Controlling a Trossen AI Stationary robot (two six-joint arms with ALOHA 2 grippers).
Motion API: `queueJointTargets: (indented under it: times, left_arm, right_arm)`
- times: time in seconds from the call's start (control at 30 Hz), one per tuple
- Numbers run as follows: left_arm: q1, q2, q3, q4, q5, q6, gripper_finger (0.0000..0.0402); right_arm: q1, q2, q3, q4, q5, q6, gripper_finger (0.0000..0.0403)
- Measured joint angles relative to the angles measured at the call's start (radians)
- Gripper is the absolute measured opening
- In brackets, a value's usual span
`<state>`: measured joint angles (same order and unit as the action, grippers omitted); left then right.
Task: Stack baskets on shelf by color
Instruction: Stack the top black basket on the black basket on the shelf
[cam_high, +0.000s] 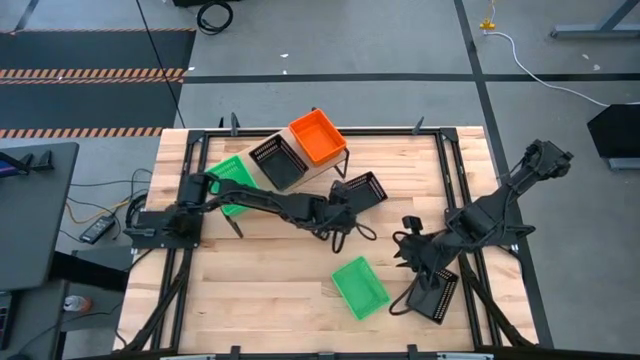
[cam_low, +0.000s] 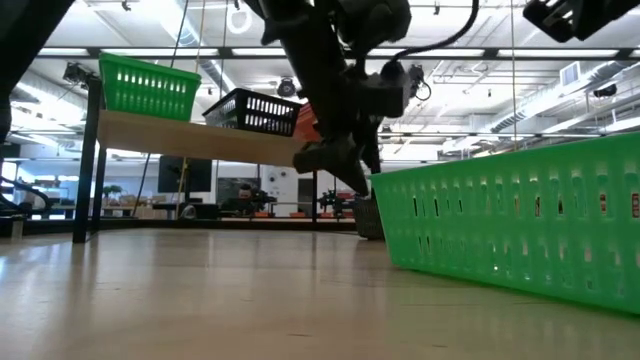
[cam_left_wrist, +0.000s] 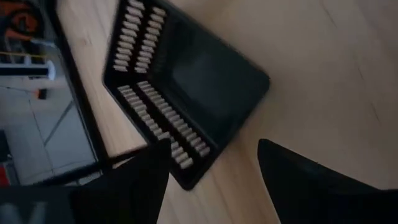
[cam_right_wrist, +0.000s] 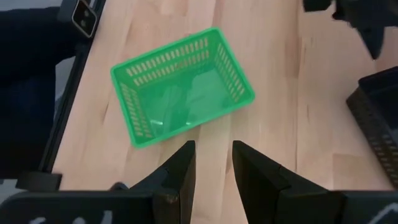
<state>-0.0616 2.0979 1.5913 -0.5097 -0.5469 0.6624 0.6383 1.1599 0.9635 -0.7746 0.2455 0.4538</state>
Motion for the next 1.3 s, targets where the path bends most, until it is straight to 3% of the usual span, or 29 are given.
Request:
queueJointTargets:
  times: [0.47, 0.6, 0.9, 1.13, 1.3]
  left_arm:
    - [0.008, 0.071, -0.003, 0.020, 0.057, 0.025, 0.0214]
    - [0.008, 0.082, -0.002, 0.028, 0.052, 0.009, 0.0169]
    - [-0.014, 0.075, -0.001, 0.036, 0.042, -0.004, 0.0018]
    - [-0.083, 0.075, 0.000, 0.035, -0.043, 0.051, 0.0029]
    - [-0.143, 0.075, 0.060, 0.010, -0.119, 0.063, 0.0013]
  right_arm:
    - [0.003, 0.000, -0.065, 0.005, -0.004, 0.065, 0.0113]
    - [0.003, 0.000, -0.068, 0.005, -0.007, 0.073, 0.0113]
    - [0.003, 0.000, -0.068, 0.011, -0.012, 0.087, 0.0113]
    - [0.003, 0.000, -0.068, 0.020, -0.013, 0.104, 0.0113]
    - [0.003, 0.000, -0.068, 0.045, -0.024, 0.113, 0.0113]
